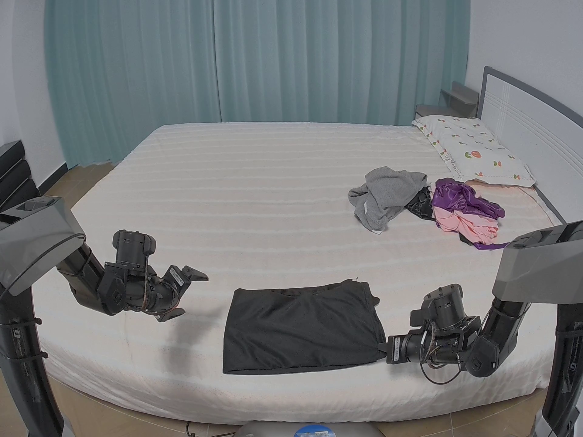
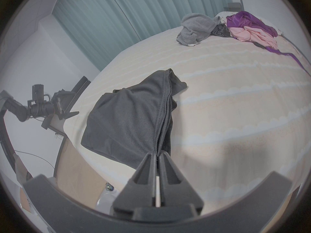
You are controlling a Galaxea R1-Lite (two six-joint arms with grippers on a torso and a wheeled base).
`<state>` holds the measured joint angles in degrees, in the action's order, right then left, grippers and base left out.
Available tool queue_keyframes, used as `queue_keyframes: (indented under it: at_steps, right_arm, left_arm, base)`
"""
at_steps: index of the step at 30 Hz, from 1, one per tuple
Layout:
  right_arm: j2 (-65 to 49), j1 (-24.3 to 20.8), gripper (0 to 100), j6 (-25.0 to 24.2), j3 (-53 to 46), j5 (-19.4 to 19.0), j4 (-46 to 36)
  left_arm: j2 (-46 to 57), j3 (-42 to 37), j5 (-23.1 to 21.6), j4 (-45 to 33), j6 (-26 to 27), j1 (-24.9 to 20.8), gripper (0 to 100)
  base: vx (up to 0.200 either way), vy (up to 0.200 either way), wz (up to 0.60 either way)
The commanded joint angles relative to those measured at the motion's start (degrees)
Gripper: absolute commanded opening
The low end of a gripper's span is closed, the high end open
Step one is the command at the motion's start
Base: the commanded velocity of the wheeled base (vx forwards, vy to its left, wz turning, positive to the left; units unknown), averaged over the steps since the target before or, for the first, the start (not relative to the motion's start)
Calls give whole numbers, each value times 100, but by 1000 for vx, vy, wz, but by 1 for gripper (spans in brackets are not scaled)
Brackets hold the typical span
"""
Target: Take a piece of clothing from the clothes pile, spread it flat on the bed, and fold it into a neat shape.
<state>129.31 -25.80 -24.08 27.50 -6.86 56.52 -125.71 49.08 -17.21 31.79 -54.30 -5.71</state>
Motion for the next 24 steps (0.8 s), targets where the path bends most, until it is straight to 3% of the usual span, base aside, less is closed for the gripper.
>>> queue_keyframes:
  at_steps: [1,5,11,24]
  right_arm:
    - [-2,66,100,96,-8,-8,0]
    - [7,250,100,-80,387,-78,26]
    - [350,330,100,-1055,1275,-52,-18]
    - [1150,567,100,-1530,3358,-219,-1380]
  left_arm:
    - [-6,5,-1,2,7,-1,100]
    - [-6,-12,-1,2,7,-1,100]
    - [-15,-30,25,2,7,-18,100]
    - [-77,-56,210,2,218,-62,100]
  base:
    - [0,0,0]
    - [0,0,0]
    - [0,0,0]
    - [0,0,0]
